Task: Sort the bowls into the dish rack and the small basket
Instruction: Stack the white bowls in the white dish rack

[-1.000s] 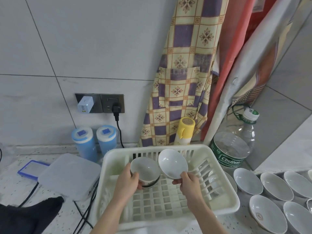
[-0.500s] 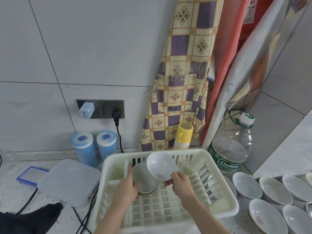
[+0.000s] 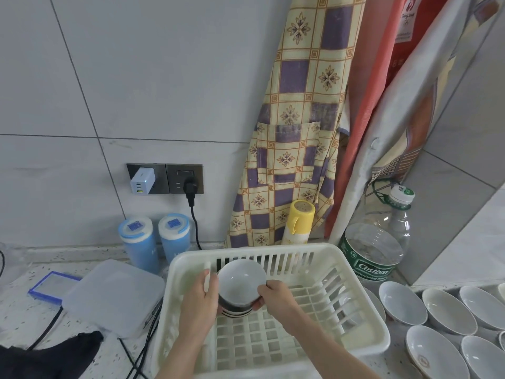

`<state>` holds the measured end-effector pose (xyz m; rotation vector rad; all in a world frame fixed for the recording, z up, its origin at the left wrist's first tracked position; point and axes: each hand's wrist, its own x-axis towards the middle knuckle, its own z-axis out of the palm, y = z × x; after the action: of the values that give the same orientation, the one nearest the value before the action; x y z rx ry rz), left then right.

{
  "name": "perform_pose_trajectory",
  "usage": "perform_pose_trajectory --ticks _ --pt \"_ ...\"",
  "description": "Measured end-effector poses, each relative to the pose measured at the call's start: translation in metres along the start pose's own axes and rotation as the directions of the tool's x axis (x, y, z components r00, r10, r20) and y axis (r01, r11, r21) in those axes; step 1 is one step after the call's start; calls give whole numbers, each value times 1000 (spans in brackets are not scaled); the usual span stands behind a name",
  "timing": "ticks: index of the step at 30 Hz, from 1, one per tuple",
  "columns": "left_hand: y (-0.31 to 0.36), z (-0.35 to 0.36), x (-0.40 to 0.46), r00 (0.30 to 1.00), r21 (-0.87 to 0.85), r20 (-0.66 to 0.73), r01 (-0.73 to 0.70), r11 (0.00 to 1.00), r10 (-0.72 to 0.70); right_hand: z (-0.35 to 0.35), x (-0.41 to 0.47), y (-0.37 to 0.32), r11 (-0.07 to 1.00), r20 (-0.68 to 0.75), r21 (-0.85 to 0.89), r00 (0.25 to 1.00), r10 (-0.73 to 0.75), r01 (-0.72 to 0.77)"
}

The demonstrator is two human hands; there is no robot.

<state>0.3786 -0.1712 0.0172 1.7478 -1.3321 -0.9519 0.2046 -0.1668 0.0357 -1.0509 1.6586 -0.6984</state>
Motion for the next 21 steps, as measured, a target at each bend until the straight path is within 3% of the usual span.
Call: perform_pose_trajectory --ticks 3,8,12,21 --pt "-1 1 0 998 114 23 -63 992 61 1 0 -3 999 11 5 999 37 -37" --pt "0 -1 -1 997 158 35 -73 985 68 2 3 -7 996 36 -3 995 93 -93" --pt "-2 0 0 995 146 56 -92 985 84 0 4 -8 995 75 -7 992 103 -102" --pt "-3 -1 -4 997 87 56 -59 995 54 2 -5 -1 997 -19 -24 997 69 -69"
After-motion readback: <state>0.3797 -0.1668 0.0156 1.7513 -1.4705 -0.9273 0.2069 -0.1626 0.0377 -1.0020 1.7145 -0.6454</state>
